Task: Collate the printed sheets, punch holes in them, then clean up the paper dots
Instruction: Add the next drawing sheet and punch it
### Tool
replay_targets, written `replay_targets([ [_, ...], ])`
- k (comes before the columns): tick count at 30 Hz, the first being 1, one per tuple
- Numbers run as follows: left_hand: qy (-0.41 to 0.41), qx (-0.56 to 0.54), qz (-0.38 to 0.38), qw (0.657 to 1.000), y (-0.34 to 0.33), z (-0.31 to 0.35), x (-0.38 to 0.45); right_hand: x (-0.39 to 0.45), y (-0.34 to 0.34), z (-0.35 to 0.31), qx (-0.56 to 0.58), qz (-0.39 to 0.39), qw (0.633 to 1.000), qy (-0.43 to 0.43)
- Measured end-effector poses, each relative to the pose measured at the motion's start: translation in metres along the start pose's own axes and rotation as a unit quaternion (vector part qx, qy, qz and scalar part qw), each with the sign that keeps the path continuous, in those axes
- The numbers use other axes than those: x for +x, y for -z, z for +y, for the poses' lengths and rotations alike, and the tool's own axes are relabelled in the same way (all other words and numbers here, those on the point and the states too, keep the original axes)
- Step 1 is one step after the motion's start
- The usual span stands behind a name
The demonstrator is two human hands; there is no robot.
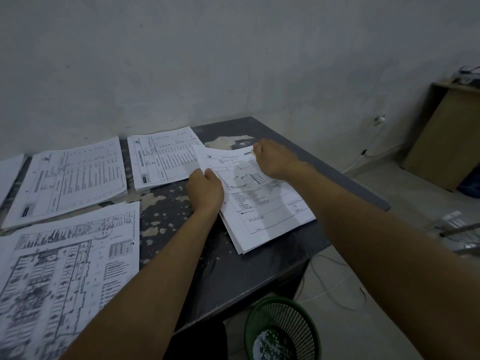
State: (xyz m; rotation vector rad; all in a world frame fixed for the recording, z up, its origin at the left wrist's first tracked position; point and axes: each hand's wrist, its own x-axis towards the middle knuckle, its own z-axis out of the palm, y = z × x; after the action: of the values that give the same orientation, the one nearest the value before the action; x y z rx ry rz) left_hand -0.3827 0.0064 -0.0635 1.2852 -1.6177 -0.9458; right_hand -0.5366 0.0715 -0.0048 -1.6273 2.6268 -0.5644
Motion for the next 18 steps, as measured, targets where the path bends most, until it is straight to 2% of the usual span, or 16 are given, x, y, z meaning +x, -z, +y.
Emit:
replay_targets([
  [12, -0.010, -0.003, 0.002, 1.000, 0.000, -0.003, 0.001, -0.008, 0.001, -0.002, -0.021, 0.027, 0.999, 0.024],
  [16, -0.008, -0.001, 0.004, 1.000, -0.001, -0.003, 0.002, -0.017, -0.029, 0.000, -0.174, 0.026, 0.983, 0.047],
  [18, -0.006, -0.001, 0.007, 1.000, -0.001, -0.004, 0.003, -0.018, -0.038, 0.000, -0.201, 0.028, 0.978, 0.051],
])
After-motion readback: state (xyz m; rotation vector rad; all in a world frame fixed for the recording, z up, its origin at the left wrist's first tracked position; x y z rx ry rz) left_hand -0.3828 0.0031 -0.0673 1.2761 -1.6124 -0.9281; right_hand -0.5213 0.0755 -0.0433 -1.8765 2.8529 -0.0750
